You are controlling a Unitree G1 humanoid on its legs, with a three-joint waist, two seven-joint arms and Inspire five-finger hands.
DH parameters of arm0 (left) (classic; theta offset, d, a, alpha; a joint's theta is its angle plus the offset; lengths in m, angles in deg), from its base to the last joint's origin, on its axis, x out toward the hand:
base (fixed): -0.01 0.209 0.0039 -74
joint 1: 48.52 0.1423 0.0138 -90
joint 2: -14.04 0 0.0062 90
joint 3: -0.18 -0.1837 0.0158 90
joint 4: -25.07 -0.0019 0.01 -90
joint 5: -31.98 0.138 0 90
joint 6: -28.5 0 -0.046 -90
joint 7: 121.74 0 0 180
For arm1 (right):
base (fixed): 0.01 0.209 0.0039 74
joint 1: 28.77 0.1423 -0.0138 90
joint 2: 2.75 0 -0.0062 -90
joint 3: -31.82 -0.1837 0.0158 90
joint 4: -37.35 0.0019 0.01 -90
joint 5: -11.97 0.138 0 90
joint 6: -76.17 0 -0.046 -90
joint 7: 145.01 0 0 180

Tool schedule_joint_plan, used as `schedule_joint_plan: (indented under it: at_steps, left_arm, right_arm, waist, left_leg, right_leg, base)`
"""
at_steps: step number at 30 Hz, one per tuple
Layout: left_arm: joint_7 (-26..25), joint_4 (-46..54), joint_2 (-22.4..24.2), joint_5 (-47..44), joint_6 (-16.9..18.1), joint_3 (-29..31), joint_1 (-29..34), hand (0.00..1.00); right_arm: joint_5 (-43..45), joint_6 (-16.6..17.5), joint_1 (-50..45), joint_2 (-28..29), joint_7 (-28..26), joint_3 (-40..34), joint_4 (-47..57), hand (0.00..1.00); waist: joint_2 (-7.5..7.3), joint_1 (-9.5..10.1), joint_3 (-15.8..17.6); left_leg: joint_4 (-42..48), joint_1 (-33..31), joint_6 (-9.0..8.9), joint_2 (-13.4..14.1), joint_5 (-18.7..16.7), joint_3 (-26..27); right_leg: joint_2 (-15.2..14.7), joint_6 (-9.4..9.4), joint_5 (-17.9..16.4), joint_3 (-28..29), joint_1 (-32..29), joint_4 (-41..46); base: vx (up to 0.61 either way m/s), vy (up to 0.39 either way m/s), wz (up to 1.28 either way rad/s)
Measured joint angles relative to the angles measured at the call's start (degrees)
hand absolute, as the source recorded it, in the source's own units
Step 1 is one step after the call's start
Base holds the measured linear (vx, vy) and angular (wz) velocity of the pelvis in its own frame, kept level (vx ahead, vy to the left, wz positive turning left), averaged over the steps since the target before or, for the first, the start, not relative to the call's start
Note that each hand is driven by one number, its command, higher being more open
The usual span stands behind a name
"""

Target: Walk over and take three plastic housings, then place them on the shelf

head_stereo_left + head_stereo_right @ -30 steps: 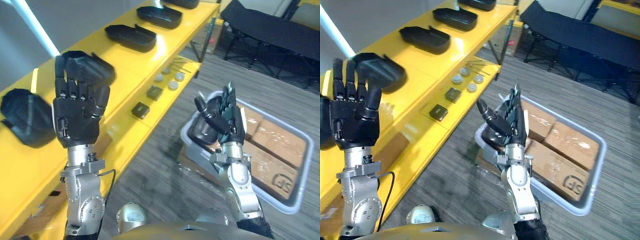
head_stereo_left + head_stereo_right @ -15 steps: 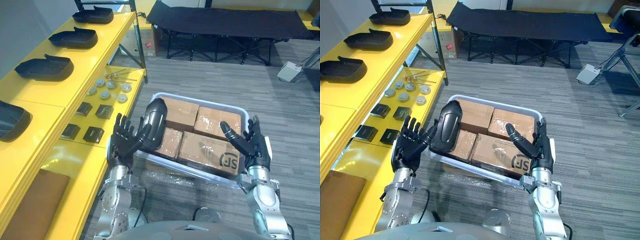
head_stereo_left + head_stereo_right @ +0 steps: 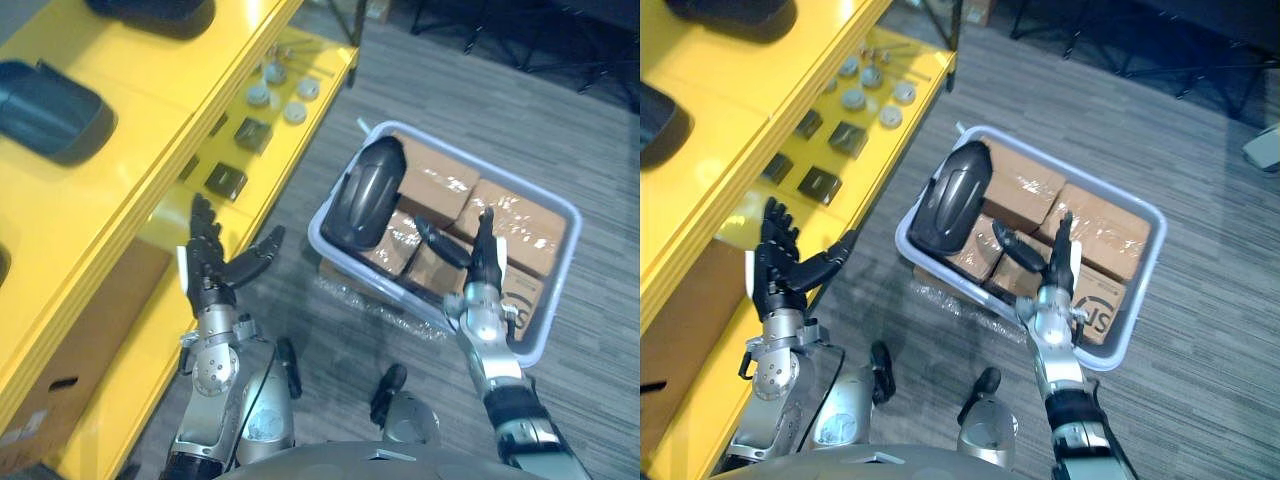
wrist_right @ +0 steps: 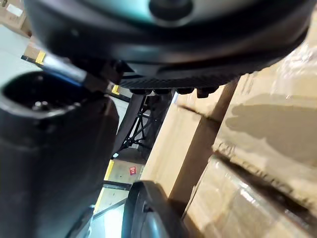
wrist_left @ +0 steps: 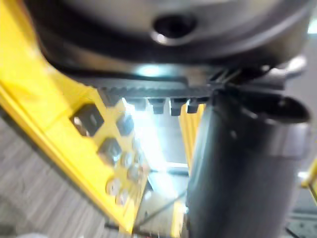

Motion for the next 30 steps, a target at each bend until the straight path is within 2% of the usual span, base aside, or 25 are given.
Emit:
schedule_joint_plan:
  at_steps: [3,7,11,14,16,22,23,28,30]
  left_arm:
    - [0.27,-0.69,0.0,2.05,0.09,0.8,2.01,1.0]
    - [2.82,-8.47,-0.11,1.96,0.22,-0.35,1.54,1.0]
    - [7.57,-16.74,-0.29,1.96,0.26,-4.42,-0.82,1.0]
    - [9.54,-19.47,-0.27,1.91,0.99,-6.28,-0.83,1.0]
    - [10.26,-21.06,-0.23,1.67,2.0,-7.13,-1.0,1.0]
    - [11.35,-23.15,-0.1,-0.6,4.1,-8.94,-2.6,1.0]
    - [11.34,-24.08,-0.03,-0.6,4.14,-9.59,-3.04,1.0]
    - [11.49,-26.68,0.21,-0.97,4.23,-11.7,-3.69,1.0]
    - [11.42,-27.15,0.2,-1.39,4.23,-11.84,-4.13,1.0]
  right_arm:
    - [-0.7,-1.29,6.59,-2.46,0.33,-0.36,-1.7,1.0]
    - [-1.45,-2.3,11.63,-4.82,0.34,-0.18,-3.88,1.0]
    - [-1.4,-6.22,19.5,-8.88,0.15,1.55,-11.04,1.0]
    - [-1.33,-8.76,22.66,-9.61,0.13,2.11,-15.8,1.0]
    - [-1.06,-10.94,24.68,-11.24,0.17,3.2,-19.34,1.0]
    - [-1.13,-13.71,30.75,-15.46,-2.02,4.65,-23.91,1.0]
    - [-1.19,-14.37,32.33,-15.77,-2.91,5.45,-25.76,0.0]
    - [-3.96,-14.67,35.97,-19.07,-4.37,9.18,-31.32,0.0]
    - [-7.97,-15.99,38.25,-21.53,-5.37,10.13,-33.42,0.0]
  waist:
    - [0.66,1.83,1.97]
    - [0.64,2.51,2.4]
    - [0.74,2.95,4.86]
    - [1.13,3.11,5.67]
    - [2.19,3.27,6.34]
    - [3.88,3.65,7.3]
    - [4.18,4.1,7.45]
    - [5.28,4.65,8.01]
    - [5.47,4.79,8.09]
  left_leg:
    - [-0.13,-1.29,0.66,-0.95,0.87,-1.48]
    - [-0.16,-1.76,0.78,-1.31,0.99,-1.32]
    - [-0.11,-1.93,1.01,-1.22,1.17,-0.85]
    - [-0.12,-2.07,1.01,-1.14,1.18,-0.48]
    - [-0.09,-2.27,1.07,-1.18,1.23,-0.46]
    - [0.06,-3.43,1.29,-1.33,1.82,-1.01]
    - [0.1,-3.62,1.26,-1.34,1.91,-1.01]
    - [-0.09,-4.29,1.45,-1.73,2.58,-1.69]
    - [-0.54,-5.04,1.37,-1.79,3.24,-1.96]
  right_leg:
    - [-0.51,-0.04,0.17,-1.52,-0.13,0.01]
    - [-0.93,0.15,0.29,-1.48,-0.65,0.1]
    - [-1.19,0.1,0.36,-0.96,-1.46,0.88]
    - [-1.23,0.1,0.36,-0.48,-2.02,1.12]
    - [-1.33,0.06,0.38,-0.4,-2.28,1.32]
    - [-1.66,-0.13,0.31,-0.68,-3.35,2.41]
    - [-1.81,-0.24,0.24,-0.63,-3.77,2.9]
    - [-2.28,-0.54,0.04,-1.31,-4.32,3.95]
    - [-2.32,-0.67,-0.05,-1.63,-5.12,4.15]
  base:
    - [-0.04,0.038,0.27]
    - [-0.01,0.018,0.05]
    - [-0.03,0.019,-0.05]
    - [-0.03,0.017,-0.06]
    - [-0.04,0.015,-0.01]
    - [-0.04,0.012,0.04]
    - [-0.06,0.017,0.03]
    - [-0.06,0.009,0.08]
    - [-0.07,0.001,0.07]
